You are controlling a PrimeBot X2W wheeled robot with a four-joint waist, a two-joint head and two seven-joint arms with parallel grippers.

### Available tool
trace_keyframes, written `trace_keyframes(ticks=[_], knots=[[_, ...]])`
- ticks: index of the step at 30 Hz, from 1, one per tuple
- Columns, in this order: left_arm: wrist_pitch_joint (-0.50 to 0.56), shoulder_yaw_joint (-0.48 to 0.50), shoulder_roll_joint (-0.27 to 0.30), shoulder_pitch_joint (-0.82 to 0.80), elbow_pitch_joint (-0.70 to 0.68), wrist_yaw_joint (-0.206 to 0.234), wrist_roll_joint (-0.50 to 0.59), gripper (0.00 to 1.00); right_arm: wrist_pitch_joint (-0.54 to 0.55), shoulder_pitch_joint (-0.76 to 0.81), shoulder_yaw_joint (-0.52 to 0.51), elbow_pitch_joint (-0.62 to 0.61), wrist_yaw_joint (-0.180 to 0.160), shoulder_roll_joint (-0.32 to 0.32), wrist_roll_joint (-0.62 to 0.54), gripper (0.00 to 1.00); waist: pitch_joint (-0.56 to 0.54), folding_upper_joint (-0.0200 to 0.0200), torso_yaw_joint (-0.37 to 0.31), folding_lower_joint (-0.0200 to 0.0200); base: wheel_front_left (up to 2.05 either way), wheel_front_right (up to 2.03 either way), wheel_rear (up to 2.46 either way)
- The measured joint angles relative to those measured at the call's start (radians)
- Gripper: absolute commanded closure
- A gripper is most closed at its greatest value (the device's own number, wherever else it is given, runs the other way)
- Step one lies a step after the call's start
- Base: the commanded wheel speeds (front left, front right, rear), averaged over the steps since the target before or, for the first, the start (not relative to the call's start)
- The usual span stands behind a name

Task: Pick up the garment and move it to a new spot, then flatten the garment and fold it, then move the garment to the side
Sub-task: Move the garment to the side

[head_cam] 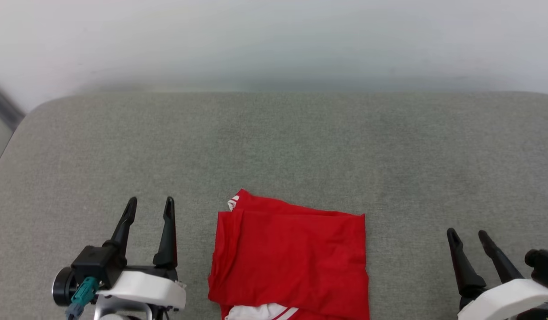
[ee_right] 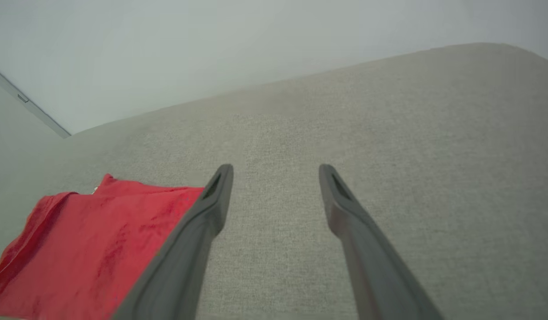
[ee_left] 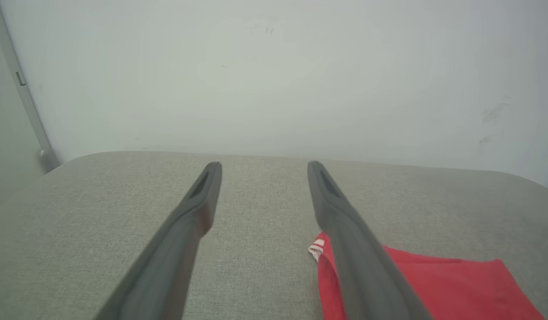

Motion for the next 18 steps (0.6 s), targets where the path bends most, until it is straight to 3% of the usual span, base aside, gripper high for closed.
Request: trace_keyframes(ticks=[4,10,18], knots=[[0.0,0.0,-0.022,-0.05,-0.013,-0.027,0.021,0.0,0.11,-0.039,0.033,0.108,0.0,-0.07,0.142,0.0,0.042,0.0,0.022,0.0,0.0,0.0,0.0],[0.0,0.011,-0.052,-0.083,-0.013,-0.06,0.037,0.0,0.239,-0.082,0.225,0.209,0.0,-0.148,0.33,0.0,0.089,0.0,0.064,0.0,0.0,0.0,0.0],[0.0,0.039,-0.074,-0.107,-0.01,-0.089,0.061,0.0,0.236,-0.18,0.37,0.304,0.001,-0.175,0.514,0.0,0.146,0.0,0.096,0.0,0.0,0.0,0.0]])
